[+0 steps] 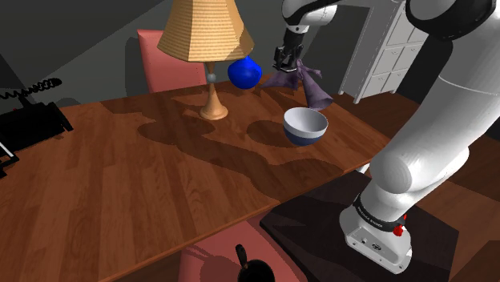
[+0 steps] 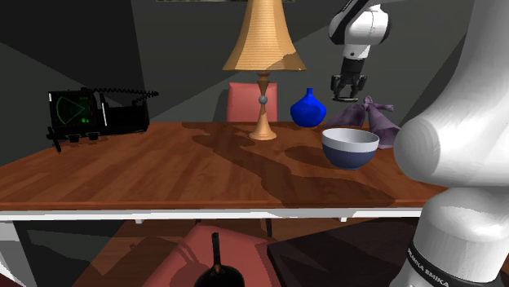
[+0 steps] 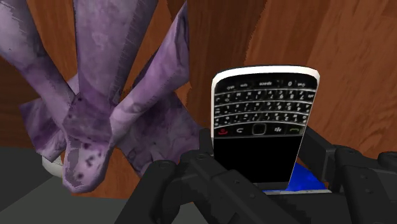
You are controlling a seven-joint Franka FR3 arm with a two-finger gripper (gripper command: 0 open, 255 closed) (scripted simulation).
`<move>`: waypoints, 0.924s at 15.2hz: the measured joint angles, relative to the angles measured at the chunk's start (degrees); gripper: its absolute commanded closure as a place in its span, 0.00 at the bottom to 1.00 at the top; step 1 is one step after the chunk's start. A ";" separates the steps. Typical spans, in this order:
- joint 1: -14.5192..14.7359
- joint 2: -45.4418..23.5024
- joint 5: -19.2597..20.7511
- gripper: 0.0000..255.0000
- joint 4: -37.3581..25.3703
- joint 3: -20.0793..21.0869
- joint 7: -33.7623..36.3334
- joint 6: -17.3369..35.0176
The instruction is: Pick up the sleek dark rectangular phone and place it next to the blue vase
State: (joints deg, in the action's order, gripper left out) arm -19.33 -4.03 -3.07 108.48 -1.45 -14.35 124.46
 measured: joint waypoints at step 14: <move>0.10 -3.55 -0.52 1.00 6.43 0.18 -0.59 10.17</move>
State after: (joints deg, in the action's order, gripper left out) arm -19.23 -7.58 -3.59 114.91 -1.27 -14.94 134.63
